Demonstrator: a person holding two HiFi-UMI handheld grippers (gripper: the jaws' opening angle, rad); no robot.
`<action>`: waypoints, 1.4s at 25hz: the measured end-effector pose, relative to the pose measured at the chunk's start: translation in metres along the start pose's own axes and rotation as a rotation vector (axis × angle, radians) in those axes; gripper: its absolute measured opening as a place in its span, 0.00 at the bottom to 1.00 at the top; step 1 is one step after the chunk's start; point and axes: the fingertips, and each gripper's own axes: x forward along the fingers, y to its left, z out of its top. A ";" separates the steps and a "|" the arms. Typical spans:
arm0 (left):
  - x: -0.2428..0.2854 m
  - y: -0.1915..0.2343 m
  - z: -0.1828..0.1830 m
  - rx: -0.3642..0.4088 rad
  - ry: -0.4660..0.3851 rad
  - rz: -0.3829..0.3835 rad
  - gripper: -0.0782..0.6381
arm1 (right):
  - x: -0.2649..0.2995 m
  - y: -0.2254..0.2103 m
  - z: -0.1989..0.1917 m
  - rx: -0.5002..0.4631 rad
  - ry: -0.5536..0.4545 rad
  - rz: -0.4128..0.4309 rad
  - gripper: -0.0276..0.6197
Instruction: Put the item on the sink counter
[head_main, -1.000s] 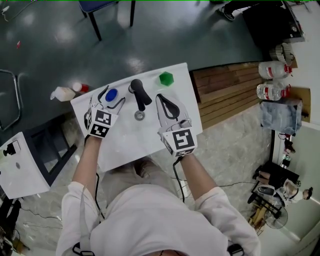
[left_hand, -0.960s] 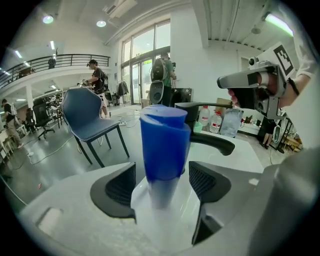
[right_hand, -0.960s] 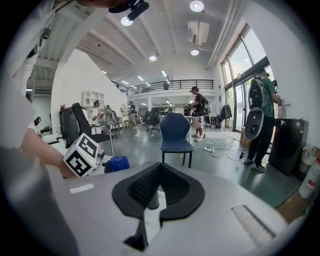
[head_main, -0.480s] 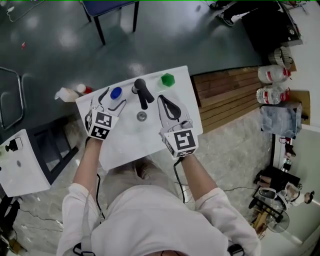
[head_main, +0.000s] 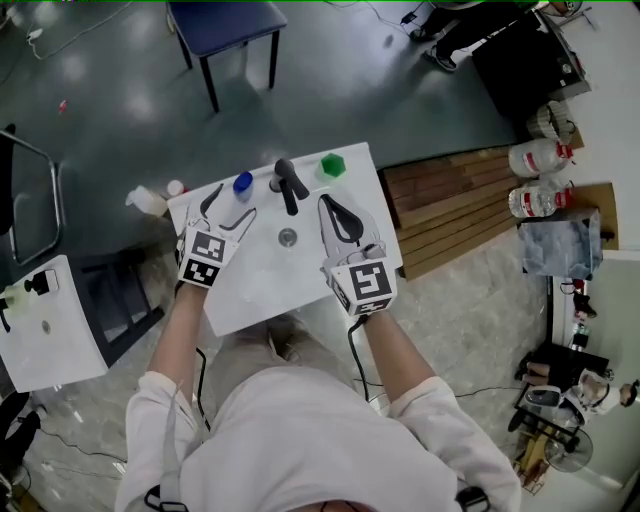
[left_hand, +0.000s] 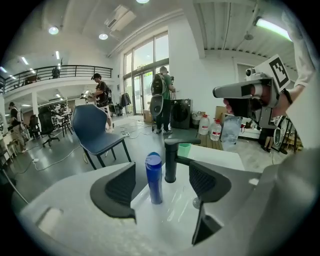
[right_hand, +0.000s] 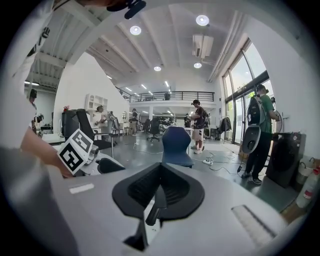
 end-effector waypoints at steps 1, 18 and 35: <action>-0.008 -0.003 0.004 0.003 -0.007 -0.001 0.59 | -0.006 0.003 0.005 -0.003 -0.006 -0.004 0.05; -0.157 -0.036 0.085 0.028 -0.205 0.012 0.40 | -0.086 0.049 0.078 -0.053 -0.114 -0.019 0.05; -0.202 -0.034 0.108 0.042 -0.278 0.039 0.12 | -0.097 0.056 0.081 -0.031 -0.112 -0.017 0.05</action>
